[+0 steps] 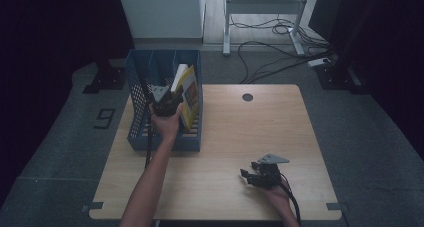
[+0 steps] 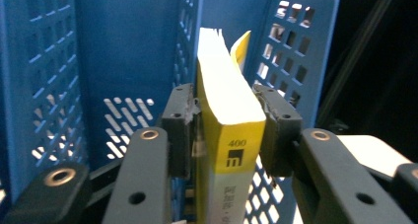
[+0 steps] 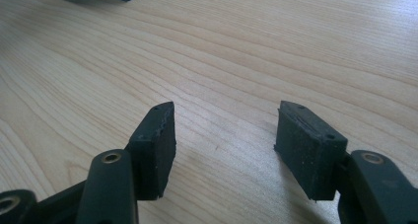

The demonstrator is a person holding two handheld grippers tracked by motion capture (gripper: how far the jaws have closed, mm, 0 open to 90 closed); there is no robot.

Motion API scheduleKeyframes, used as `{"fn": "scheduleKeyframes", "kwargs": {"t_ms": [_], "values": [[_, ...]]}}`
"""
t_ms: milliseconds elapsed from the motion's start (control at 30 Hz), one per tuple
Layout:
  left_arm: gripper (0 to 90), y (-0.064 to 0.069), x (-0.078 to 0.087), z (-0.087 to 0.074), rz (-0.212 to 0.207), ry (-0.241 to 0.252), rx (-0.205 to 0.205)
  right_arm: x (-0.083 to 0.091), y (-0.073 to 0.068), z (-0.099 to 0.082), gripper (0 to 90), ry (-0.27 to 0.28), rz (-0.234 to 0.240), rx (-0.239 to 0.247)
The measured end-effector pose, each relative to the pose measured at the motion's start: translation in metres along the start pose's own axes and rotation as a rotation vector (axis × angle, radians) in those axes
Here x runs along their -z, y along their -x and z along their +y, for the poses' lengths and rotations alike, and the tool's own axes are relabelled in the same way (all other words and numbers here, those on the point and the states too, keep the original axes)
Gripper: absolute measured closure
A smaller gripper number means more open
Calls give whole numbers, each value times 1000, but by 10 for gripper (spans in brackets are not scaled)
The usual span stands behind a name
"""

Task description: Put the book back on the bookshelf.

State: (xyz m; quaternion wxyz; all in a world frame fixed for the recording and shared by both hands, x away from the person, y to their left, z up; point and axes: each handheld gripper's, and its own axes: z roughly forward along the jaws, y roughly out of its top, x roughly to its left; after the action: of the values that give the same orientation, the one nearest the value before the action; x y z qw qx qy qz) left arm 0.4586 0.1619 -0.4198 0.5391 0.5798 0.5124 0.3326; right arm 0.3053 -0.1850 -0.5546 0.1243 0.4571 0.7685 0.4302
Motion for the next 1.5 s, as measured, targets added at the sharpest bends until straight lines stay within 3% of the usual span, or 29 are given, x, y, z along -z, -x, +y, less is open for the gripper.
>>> {"fn": "scheduleKeyframes", "kwargs": {"t_ms": [367,833,1233,1500], "values": [[527,-7,12,2,-70,-34,27,-3,0,3,396,-7,7,17],[442,-16,31,-6,-142,-94,40,-3,-4,2,395,-10,-15,32],[429,-12,35,-15,-194,-150,22,-3,-2,3,395,-8,-5,23],[424,-10,47,-17,-216,-160,1,-4,-2,3,395,-8,-4,21]]}}
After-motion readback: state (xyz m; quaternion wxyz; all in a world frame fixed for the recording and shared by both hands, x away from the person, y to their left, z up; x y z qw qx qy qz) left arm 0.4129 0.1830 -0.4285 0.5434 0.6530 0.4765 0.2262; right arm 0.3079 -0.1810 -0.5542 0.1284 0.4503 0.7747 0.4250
